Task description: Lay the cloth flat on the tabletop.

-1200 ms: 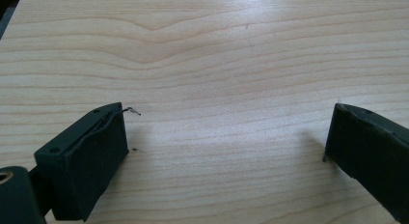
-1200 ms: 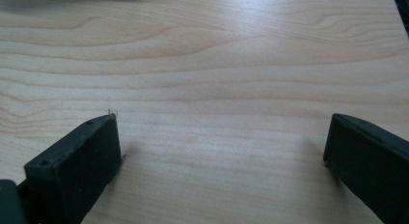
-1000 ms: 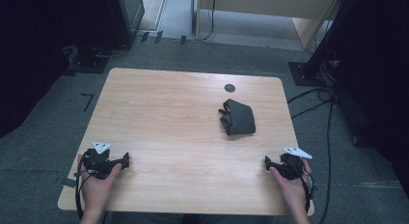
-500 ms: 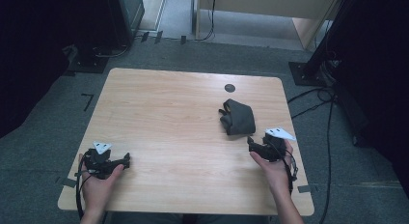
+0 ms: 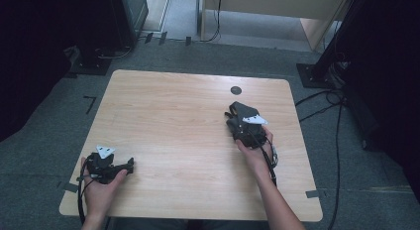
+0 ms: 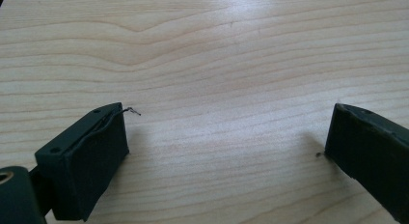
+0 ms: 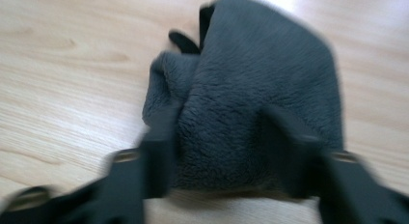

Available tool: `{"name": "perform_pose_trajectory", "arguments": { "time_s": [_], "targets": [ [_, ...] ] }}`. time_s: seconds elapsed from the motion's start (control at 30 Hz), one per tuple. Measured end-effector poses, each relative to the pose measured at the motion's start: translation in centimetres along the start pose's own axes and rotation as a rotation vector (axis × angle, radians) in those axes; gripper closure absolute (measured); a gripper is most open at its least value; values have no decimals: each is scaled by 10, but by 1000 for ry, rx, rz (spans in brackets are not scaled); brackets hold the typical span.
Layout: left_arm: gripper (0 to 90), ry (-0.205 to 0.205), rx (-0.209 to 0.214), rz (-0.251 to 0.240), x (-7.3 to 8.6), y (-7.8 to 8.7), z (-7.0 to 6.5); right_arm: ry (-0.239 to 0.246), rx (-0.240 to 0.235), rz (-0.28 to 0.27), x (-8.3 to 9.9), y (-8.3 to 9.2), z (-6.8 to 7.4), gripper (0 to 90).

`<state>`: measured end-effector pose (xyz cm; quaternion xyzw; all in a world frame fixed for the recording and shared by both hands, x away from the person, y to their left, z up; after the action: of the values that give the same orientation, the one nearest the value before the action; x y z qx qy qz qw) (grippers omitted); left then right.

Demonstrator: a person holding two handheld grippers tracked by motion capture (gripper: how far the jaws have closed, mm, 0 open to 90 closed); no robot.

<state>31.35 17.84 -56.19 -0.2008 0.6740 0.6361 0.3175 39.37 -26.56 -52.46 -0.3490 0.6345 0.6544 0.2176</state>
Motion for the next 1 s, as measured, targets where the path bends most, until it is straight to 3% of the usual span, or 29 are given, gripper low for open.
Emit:
{"name": "perform_pose_trajectory", "arguments": {
  "time_s": [0.03, 0.07, 0.1, 0.17, 0.27, 0.33, 0.37, 0.4, 0.43, 0.47, 0.57, 0.6, 0.63, 0.73, 0.77, 0.8, 0.83, 0.9, 0.97, 1.0],
  "targets": [
    [7, -2, 0, 2, 0, 0, 0, -3, -9, -11, 1, -1, -1, 729],
    [7, -2, 0, 2, 0, 0, 0, -3, -9, -11, 1, -1, -1, 729],
    [7, -13, -6, 7, 0, 2, 0, 11, -6, -35, -1, 3, -2, 803],
    [9, -17, 3, 7, -1, 3, -2, 18, -14, -59, -4, 7, 0, 819],
    [9, -13, 76, -5, -6, 8, -14, 4, -73, -91, -7, 17, 9, 827],
    [9, -20, 86, -11, -8, 9, -19, 6, -98, -104, -8, 22, 14, 827],
    [9, -34, 119, -29, -16, 14, -31, 19, -170, -141, -13, 34, 31, 828],
    [9, -34, 119, -29, -16, 14, -31, 19, -170, -141, -13, 34, 31, 828],
    [9, -39, 146, -48, -23, 18, -41, 43, -212, -171, -18, 46, 47, 828],
    [9, -39, 146, -48, -23, 18, -41, 51, -237, -178, -20, 51, 54, 828],
    [9, -78, 191, -81, -41, 23, -61, 78, -342, -219, -27, 71, 83, 827],
    [9, -78, 191, -81, -41, 23, -61, 78, -342, -219, -27, 71, 83, 827],
    [9, -84, 225, -102, -51, 26, -70, 86, -422, -251, -31, 89, 101, 826],
    [10, -91, 288, -144, -68, 33, -84, 45, -530, -272, -32, 105, 110, 819],
    [10, -94, 296, -152, -72, 34, -88, 32, -531, -272, -30, 108, 107, 803],
    [10, -103, 299, -155, -75, 35, -92, 32, -502, -272, -29, 107, 102, 783],
    [14, -111, 303, -156, -78, 34, -96, 47, -429, -270, -26, 102, 93, 750],
    [75, -125, 308, -159, -81, 32, -102, 73, -224, -240, -17, 89, 67, 730],
    [75, -135, 319, -153, -80, 28, -108, 91, -117, -213, -7, 81, 44, 700],
    [75, -135, 319, -153, -80, 28, -108, 91, -117, -213, -7, 81, 44, 700]
  ]
}}
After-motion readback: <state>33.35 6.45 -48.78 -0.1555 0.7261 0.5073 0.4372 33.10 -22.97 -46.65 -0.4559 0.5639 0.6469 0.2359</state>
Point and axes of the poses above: each handheld gripper's, and its own axes: y roughly backward along the jaws, x roughly out of its underside, z roughly to its left, the point moved 6 cm from there along -y, roughly forward along the jaws
